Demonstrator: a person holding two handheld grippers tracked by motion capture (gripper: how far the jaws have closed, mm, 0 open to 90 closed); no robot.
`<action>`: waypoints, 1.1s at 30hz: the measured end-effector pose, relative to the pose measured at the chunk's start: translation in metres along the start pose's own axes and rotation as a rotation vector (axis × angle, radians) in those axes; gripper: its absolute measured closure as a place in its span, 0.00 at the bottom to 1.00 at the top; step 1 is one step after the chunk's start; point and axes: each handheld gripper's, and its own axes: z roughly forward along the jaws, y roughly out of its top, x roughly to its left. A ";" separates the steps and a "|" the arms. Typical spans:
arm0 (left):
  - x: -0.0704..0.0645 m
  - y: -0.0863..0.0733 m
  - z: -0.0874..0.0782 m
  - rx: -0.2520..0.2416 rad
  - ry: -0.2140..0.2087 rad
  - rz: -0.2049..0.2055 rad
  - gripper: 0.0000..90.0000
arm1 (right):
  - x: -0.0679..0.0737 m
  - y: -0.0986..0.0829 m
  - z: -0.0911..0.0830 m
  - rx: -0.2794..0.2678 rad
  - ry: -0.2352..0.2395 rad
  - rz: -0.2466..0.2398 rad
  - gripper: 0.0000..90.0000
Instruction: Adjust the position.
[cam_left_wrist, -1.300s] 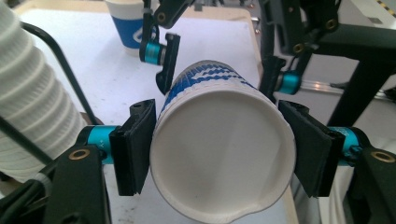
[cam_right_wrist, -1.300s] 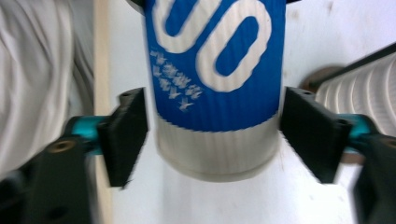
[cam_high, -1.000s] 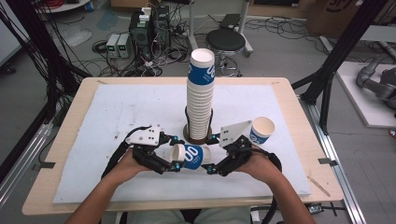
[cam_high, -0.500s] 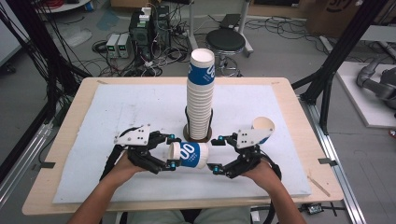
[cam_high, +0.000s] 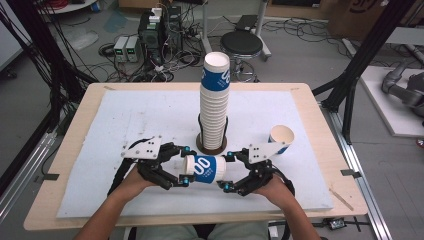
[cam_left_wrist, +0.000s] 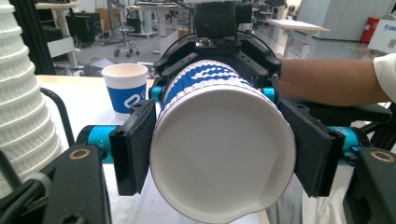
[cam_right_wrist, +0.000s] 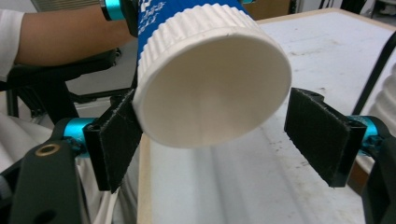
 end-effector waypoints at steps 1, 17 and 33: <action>0.000 0.000 0.001 -0.004 -0.004 0.001 0.34 | 0.000 0.000 0.001 0.000 0.009 -0.001 0.21; -0.001 -0.003 0.005 -0.040 -0.026 -0.008 0.36 | 0.001 0.003 0.001 -0.024 0.054 -0.027 0.30; -0.001 -0.007 0.007 0.017 -0.014 -0.067 0.30 | -0.001 0.006 -0.001 0.039 0.073 -0.006 0.38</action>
